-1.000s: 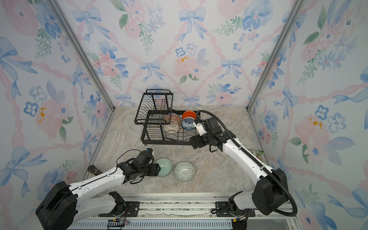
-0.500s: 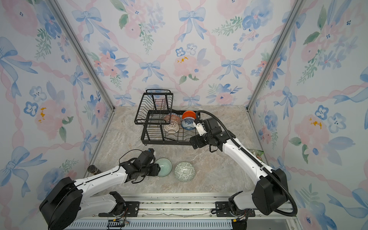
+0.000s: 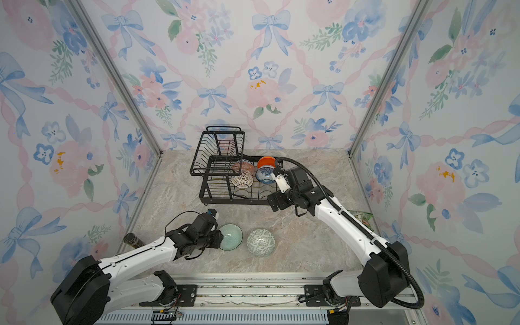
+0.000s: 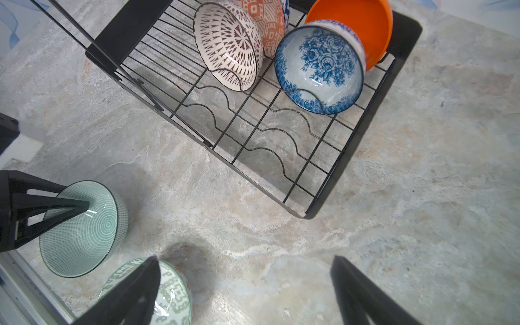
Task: Load the bowls into the dish rack
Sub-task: 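Lower the left gripper onto the pale green striped bowl rim, then close the left gripper on the pale green bowl rim and lift it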
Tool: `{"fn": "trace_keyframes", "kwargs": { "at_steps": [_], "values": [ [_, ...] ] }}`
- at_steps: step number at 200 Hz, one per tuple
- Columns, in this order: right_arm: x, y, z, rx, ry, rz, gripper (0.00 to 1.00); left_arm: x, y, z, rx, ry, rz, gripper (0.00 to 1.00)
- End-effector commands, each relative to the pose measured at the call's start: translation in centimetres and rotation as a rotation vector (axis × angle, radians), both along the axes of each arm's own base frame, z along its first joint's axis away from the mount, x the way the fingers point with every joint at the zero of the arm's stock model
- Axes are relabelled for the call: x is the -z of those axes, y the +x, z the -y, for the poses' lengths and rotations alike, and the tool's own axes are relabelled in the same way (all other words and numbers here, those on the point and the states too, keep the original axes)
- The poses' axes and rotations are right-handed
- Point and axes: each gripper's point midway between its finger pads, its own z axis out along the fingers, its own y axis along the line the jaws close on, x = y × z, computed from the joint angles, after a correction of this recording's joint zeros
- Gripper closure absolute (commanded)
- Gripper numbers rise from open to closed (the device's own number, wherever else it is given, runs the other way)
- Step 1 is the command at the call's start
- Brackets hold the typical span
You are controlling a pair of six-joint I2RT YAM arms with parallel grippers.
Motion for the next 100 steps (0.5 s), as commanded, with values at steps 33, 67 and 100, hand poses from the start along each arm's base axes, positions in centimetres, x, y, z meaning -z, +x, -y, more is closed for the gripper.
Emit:
{"fn": "trace_keyframes", "kwargs": {
  "at_steps": [33, 67, 100],
  "values": [
    [-1.14, -0.90, 0.01, -0.020, -0.023, 0.032, 0.03, 0.27, -0.40, -0.94, -0.015, 0.014, 0.010, 0.89],
    [-1.14, -0.99, -0.14, -0.025, -0.024, 0.033, 0.03, -0.09, -0.38, -0.91, -0.012, 0.006, 0.023, 1.00],
    [-1.03, -1.02, -0.11, -0.026, -0.028, 0.032, 0.03, -0.50, -0.26, -0.84, -0.007, 0.001, 0.037, 1.00]
  ]
}}
